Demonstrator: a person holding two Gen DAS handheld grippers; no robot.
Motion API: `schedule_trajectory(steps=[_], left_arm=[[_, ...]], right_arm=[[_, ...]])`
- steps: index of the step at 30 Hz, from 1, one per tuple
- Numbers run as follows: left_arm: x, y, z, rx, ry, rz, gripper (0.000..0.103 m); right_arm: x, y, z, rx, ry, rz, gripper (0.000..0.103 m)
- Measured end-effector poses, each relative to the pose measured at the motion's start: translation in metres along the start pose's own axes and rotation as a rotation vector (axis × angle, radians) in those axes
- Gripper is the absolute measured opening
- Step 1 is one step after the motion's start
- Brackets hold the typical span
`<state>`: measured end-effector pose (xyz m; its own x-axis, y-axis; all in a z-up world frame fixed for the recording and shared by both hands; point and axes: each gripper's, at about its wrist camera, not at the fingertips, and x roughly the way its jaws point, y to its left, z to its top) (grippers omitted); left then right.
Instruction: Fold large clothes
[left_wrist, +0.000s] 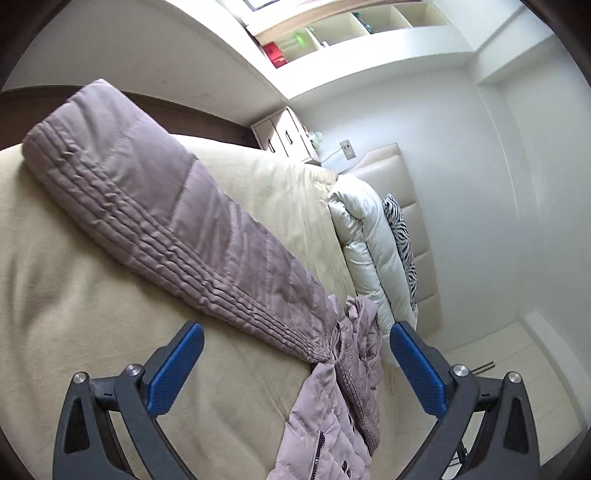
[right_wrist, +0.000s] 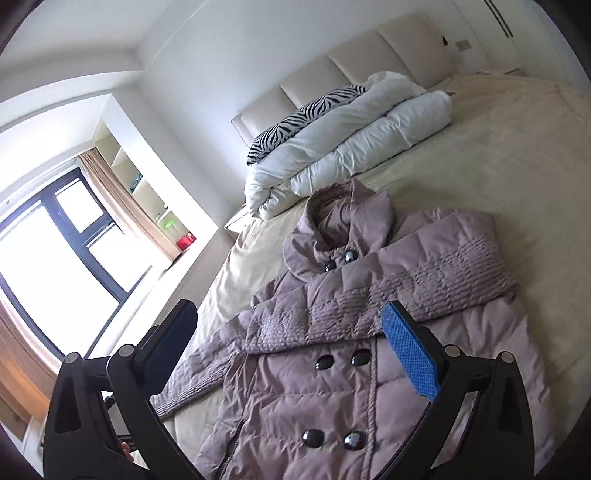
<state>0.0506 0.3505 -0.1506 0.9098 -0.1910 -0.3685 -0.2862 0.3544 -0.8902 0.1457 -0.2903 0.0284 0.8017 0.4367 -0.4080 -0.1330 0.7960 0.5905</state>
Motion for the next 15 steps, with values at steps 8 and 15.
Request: schedule_trajectory(steps=[8, 15], left_arm=[[-0.016, 0.073, 0.036, -0.360, -0.170, -0.015, 0.087], [0.009, 0.088, 0.049, -0.522, -0.237, 0.045, 0.075]], right_arm=[[-0.007, 0.024, -0.043, 0.044, 0.078, 0.064, 0.101], [-0.010, 0.027, -0.052, 0.036, 0.106, 0.040, 0.101]])
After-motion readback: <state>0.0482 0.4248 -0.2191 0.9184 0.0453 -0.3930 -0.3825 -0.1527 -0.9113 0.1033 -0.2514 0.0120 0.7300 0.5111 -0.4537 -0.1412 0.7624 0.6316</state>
